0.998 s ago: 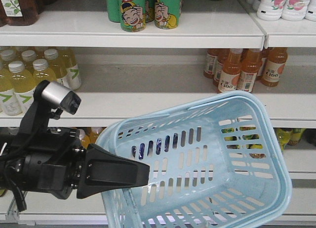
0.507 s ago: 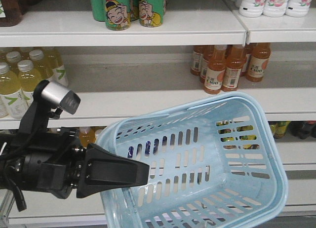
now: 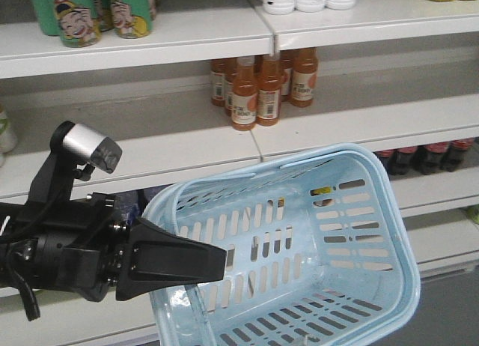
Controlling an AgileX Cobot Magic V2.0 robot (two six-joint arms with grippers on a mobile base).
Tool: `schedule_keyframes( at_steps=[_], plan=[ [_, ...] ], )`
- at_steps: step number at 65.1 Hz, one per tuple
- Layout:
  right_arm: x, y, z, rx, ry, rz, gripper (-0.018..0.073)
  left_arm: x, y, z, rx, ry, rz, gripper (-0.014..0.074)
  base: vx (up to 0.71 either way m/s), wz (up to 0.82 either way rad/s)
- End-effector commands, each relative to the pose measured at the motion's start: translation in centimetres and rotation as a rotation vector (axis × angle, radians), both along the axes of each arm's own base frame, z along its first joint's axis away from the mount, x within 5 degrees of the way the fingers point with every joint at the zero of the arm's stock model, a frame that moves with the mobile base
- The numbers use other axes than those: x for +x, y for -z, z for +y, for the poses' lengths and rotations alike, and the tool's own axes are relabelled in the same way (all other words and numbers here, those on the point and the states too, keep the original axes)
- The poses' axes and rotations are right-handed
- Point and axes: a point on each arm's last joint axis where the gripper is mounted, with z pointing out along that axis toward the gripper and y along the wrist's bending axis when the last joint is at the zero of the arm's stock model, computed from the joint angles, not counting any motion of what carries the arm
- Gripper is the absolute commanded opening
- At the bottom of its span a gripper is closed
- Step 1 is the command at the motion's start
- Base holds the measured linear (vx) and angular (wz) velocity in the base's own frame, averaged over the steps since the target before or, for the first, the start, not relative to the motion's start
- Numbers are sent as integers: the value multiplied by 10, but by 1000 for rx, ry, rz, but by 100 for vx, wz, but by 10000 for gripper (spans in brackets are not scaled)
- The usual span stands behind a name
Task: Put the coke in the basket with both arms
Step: 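Drive the base away from the shelf carrying the basket in the left gripper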
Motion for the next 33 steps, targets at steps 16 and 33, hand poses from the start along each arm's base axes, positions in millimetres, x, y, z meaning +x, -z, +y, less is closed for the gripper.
schedule_keyframes(
  at_steps=[16, 33],
  plan=[
    [-1, -5, 1, -25, -7, -78, -5, -17, -28, 1, -177, 147, -17, -6, -9, -56],
    [-1, -5, 1, -25, -7, -78, -5, -17, -28, 1, -177, 147, -17, -6, -10, -57]
  ],
)
